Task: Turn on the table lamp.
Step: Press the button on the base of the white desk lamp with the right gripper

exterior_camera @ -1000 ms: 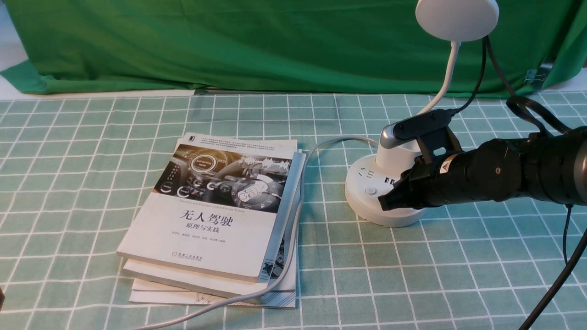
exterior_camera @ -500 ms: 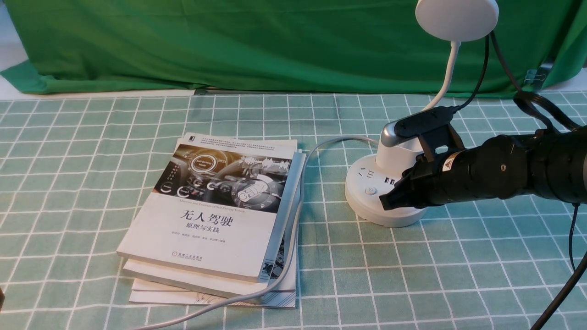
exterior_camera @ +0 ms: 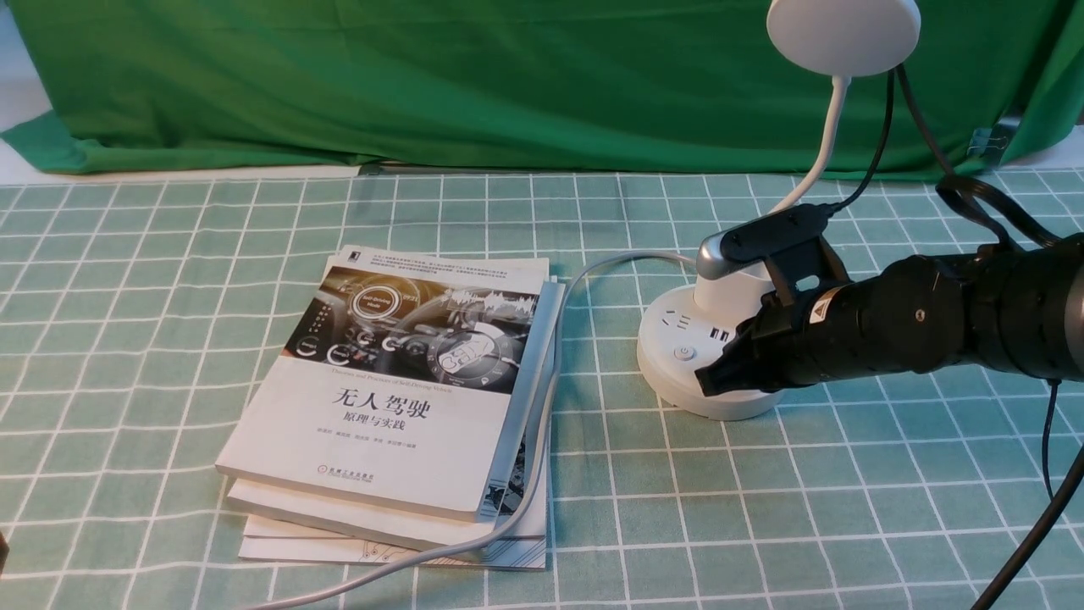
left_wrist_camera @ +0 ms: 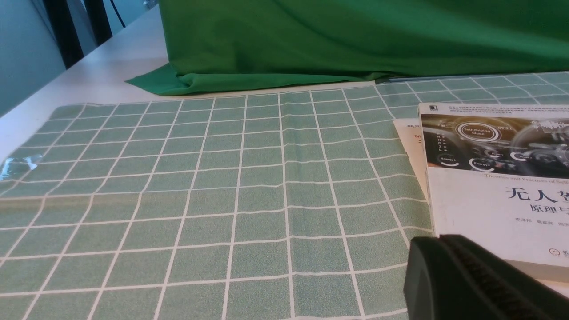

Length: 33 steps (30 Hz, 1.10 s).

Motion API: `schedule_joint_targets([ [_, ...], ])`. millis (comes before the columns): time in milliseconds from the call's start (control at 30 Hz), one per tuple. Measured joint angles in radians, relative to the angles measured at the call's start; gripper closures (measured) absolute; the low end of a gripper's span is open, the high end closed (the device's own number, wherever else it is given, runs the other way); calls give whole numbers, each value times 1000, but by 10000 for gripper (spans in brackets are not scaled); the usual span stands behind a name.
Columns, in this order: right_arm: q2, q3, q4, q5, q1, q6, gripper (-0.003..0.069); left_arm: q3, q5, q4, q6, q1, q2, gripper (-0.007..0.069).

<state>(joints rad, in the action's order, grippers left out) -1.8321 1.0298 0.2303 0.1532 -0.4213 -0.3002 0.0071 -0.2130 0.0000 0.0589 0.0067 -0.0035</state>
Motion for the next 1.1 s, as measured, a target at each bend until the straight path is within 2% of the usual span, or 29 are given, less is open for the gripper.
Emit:
schedule_joint_targets([
  [1100,0,7,8,21,0,-8,629,0,0,0,0,0,0,603],
])
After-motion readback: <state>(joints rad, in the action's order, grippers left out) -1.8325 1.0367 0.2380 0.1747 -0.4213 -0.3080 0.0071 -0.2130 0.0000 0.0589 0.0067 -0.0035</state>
